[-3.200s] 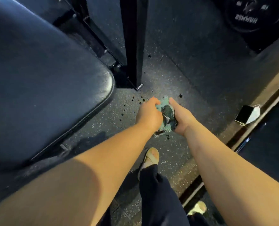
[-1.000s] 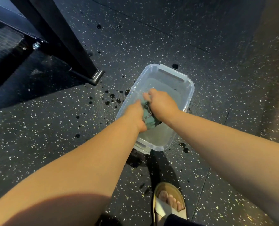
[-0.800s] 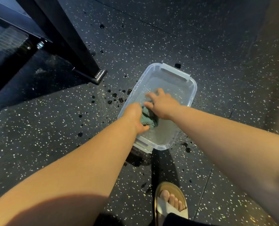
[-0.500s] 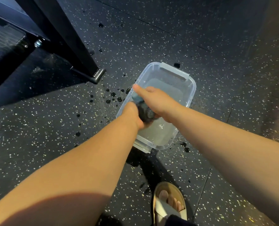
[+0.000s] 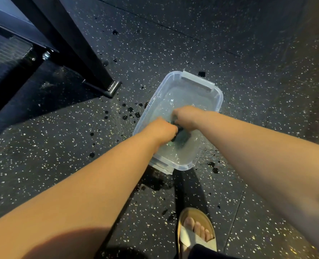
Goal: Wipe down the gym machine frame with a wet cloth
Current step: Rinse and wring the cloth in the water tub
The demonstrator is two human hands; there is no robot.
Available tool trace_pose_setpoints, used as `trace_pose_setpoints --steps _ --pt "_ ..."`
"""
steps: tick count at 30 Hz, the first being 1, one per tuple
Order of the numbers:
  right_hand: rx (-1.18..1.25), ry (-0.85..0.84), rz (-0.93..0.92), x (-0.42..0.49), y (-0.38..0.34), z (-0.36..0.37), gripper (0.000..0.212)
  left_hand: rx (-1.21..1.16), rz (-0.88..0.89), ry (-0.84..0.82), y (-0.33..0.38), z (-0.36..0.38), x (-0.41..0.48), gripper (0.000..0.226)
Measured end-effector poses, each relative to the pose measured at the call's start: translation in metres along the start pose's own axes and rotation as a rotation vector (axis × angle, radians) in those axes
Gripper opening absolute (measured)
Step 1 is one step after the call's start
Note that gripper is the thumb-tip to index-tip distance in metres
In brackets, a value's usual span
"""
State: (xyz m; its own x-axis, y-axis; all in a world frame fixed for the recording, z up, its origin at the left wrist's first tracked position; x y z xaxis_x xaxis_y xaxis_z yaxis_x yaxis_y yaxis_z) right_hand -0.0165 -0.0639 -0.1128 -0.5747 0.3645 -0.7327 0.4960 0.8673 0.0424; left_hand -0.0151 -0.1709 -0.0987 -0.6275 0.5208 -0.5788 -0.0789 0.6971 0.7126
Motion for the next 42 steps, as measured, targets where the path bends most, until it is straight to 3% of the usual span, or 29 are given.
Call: trace_pose_setpoints --steps 2,4,5,7,10,14,16,18,20,23,25,27,29,31,32,35,39,41,42 --pt "0.057 -0.043 -0.068 -0.009 -0.003 -0.013 0.024 0.028 0.056 -0.035 0.002 0.0 0.0 0.075" --pt "0.395 -0.081 -0.156 -0.024 -0.006 -0.035 0.011 -0.128 0.134 0.033 0.004 -0.003 0.001 0.103" --pt "0.586 -0.107 -0.2 -0.034 -0.006 -0.046 0.011 -0.225 0.158 0.062 0.006 -0.003 0.001 0.102" --pt "0.885 -0.173 -0.261 -0.047 0.001 -0.061 0.015 -0.326 0.194 0.133 0.007 -0.007 0.003 0.074" --pt "1.092 -0.236 -0.24 -0.05 0.023 -0.061 0.024 -0.124 0.278 0.238 0.016 -0.022 -0.002 0.026" --pt "0.812 -0.122 -0.183 -0.045 0.038 -0.048 0.033 0.135 0.333 0.201 0.038 -0.034 -0.012 0.028" --pt "0.7 -0.094 -0.24 -0.047 0.033 -0.047 0.062 0.291 0.342 0.163 0.05 -0.039 -0.015 0.044" --pt "0.741 -0.151 -0.362 -0.049 0.022 -0.045 0.084 0.371 0.332 0.132 0.06 -0.043 -0.017 0.063" --pt "0.863 -0.305 -0.477 -0.05 0.01 -0.039 0.093 0.477 0.35 0.116 0.069 -0.05 -0.018 0.07" --pt "0.733 -0.38 -0.49 -0.045 0.008 -0.027 0.07 0.601 0.419 0.108 0.081 -0.06 -0.022 0.069" --pt "0.497 -0.29 -0.427 -0.04 0.01 -0.021 0.055 0.708 0.467 0.091 0.086 -0.06 -0.023 0.067" --pt "0.339 -0.096 -0.322 -0.033 0.015 -0.026 0.076 0.792 0.448 0.015 0.083 -0.054 -0.021 0.06" --pt "0.497 -0.109 -0.312 -0.035 0.014 -0.032 0.088 0.736 0.416 -0.032 0.075 -0.05 -0.019 0.053" --pt "0.575 -0.147 -0.353 -0.036 0.012 -0.032 0.077 0.612 0.427 0.026 0.069 -0.049 -0.018 0.044" --pt "0.478 -0.127 -0.34 -0.034 0.014 -0.03 0.069 0.626 0.438 0.037 0.066 -0.046 -0.017 0.037" --pt "0.055 0.0 -0.175 -0.025 0.023 -0.019 0.072 0.875 0.396 -0.068 0.045 -0.018 -0.009 0.038" --pt "-0.115 0.004 -0.136 -0.021 0.018 -0.001 0.065 1.204 0.324 -0.316 0.017 0.014 0.005 0.038" --pt "-0.22 -0.044 -0.159 -0.019 0.011 0.012 0.054 1.195 0.3 -0.318 0.013 0.013 0.009 0.034" --pt "-0.272 -0.046 -0.162 -0.019 0.009 0.014 0.052 1.138 0.316 -0.242 0.015 0.006 0.009 0.032"
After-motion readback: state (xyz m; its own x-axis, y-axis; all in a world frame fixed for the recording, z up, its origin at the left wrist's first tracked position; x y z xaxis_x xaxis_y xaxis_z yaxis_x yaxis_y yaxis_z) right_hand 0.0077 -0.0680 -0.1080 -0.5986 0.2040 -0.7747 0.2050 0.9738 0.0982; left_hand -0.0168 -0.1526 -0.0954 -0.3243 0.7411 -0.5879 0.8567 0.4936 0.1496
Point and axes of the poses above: each hand's wrist, its own x-axis towards the middle knuckle, its own z-axis out of the palm, y = z × x, the point moved 5 cm from there along x, towards the middle knuckle, and after that the axes turned 15 degrees about z, right-handed, at the moved point
